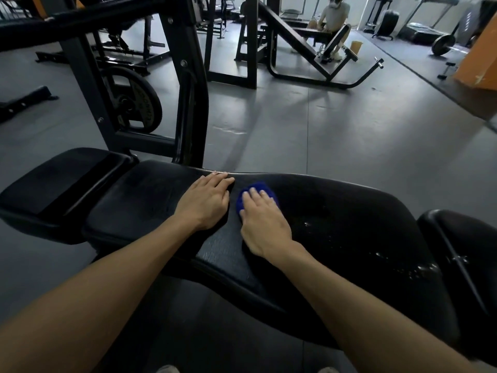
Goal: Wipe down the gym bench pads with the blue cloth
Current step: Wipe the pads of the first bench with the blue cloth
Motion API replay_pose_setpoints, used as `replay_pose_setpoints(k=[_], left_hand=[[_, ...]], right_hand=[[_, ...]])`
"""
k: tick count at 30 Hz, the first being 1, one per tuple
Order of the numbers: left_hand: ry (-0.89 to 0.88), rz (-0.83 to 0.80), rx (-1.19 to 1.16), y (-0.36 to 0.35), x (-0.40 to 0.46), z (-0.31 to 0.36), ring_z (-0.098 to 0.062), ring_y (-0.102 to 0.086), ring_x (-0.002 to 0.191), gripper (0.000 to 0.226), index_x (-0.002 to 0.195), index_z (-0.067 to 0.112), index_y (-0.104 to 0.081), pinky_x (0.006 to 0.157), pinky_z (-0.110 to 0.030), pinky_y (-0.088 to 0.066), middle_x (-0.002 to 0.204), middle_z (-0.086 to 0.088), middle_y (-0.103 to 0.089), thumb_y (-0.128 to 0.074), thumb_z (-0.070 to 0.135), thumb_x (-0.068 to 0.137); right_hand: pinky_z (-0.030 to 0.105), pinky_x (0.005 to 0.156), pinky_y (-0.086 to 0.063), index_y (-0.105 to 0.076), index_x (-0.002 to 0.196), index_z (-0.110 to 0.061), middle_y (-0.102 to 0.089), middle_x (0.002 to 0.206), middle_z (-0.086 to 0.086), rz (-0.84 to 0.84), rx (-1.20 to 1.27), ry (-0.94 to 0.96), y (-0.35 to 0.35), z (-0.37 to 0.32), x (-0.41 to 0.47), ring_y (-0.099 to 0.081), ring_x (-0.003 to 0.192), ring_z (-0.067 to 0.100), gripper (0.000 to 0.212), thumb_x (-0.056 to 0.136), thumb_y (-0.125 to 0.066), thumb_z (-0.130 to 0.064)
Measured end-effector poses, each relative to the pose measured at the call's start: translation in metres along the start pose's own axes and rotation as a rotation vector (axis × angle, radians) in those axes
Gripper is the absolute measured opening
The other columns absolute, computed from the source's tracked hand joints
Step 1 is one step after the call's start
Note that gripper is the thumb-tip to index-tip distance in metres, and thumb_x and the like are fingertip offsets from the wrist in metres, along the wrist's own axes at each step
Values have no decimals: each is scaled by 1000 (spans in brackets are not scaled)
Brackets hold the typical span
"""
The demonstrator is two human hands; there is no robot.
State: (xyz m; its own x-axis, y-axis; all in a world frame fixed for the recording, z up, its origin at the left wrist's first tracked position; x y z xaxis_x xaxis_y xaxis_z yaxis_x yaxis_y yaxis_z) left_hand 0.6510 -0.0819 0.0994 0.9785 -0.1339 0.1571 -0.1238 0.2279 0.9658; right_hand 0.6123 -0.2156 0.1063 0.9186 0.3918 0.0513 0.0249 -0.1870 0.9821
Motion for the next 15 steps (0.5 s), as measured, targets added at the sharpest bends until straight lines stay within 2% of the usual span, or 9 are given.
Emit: replay_pose_setpoints(k=[3, 5, 7, 10, 13, 15], left_hand=[[-1, -29, 17, -2, -2, -5, -11, -11, 156, 52, 160, 28, -27, 128, -36, -7, 169, 6, -20, -27, 34, 109], [5, -21, 10, -2, -3, -5, -11, -12, 156, 52, 160, 28, -27, 128, -37, -8, 169, 6, -21, -26, 35, 109], [11, 2, 11, 1, -4, -2, -12, -15, 156, 52, 159, 27, -30, 128, -38, -10, 168, 5, -24, -27, 35, 108], [24, 12, 6, 5, -5, 1, -13, -16, 155, 51, 158, 26, -32, 128, -37, -10, 168, 4, -25, -28, 33, 108], [23, 1, 11, 5, -6, 1, -12, -15, 156, 51, 159, 25, -30, 128, -35, -8, 168, 4, -24, -28, 32, 109], [15, 7, 9, 4, -5, 1, -12, -14, 156, 50, 159, 24, -30, 128, -34, -8, 168, 4, -24, -28, 32, 110]], right_hand=[[40, 126, -11, -21, 159, -13, -16, 167, 6, -45, 10, 51, 2, 38, -10, -12, 155, 22, 55, 108, -31, -31], [41, 126, -12, -25, 157, -9, -19, 166, 10, -37, 4, -92, 10, 86, -8, -15, 154, 25, 54, 107, -32, -29], [42, 126, -11, -27, 157, -5, -19, 166, 13, -28, -8, -201, 10, 103, -4, -16, 154, 28, 56, 105, -30, -27], [44, 125, -13, -33, 154, -4, -23, 164, 16, 20, -10, -172, 8, 52, 1, -19, 152, 32, 60, 100, -26, -29], [41, 126, -9, -21, 159, -13, -15, 167, 5, 11, 58, -37, -5, -11, -18, -10, 155, 24, 55, 107, -30, -28], [40, 127, -9, -18, 160, -17, -12, 168, 2, 28, 72, 37, -8, -28, -30, -6, 155, 19, 54, 108, -29, -32]])
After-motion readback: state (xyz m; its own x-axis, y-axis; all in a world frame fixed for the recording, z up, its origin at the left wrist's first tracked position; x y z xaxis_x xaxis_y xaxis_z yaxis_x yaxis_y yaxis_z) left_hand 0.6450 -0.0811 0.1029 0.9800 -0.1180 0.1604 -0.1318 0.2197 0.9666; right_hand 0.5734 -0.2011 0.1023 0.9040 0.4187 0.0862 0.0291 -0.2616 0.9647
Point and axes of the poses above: each hand's wrist, its own x-axis towards the middle knuckle, its own y-axis out of the back of the hand, z = x × y, the point moved 8 cm from there along x, towards the middle knuckle
